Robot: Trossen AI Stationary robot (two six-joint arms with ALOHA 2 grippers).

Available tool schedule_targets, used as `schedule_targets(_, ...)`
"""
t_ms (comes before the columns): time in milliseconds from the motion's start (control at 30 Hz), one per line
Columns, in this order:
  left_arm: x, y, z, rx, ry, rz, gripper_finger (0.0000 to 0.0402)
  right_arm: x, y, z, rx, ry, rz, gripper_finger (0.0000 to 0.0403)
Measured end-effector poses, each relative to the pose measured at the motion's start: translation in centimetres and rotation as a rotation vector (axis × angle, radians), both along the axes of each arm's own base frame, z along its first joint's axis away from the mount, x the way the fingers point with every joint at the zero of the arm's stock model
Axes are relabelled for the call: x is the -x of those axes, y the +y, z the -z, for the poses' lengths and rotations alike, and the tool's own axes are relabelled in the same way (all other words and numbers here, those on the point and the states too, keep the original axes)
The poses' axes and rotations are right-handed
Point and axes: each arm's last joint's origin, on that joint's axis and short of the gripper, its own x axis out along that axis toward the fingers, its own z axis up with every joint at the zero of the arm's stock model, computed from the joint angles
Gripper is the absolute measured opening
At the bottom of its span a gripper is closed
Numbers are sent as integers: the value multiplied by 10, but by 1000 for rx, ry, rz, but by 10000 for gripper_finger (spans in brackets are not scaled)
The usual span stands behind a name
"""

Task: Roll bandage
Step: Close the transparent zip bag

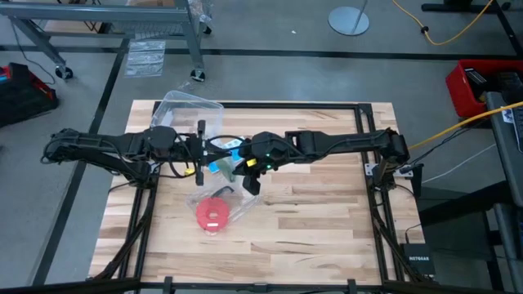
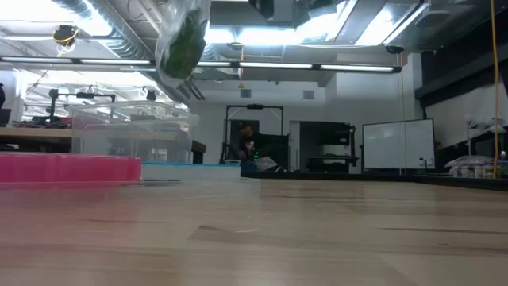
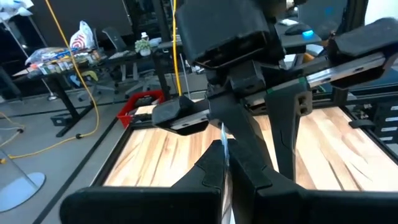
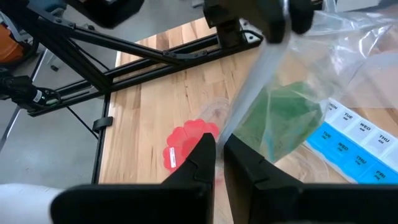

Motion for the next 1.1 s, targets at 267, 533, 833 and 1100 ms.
schedule_targets(267, 1, 2, -2, -14, -12, -56, 0, 1, 1, 3, -17, 26, -18, 20)
schedule_targets(533, 5, 2, -7, -75, -28, -46, 0, 3, 4, 7, -34, 68, -52, 20)
schedule_targets(833, 9, 1, 3, -19, 71, -33, 21, 7, 4, 13, -16, 135, -98, 20)
schedule_targets(1100, 2, -7, 25, 128, 241, 126, 105, 21, 12, 24, 31, 287, -229, 20)
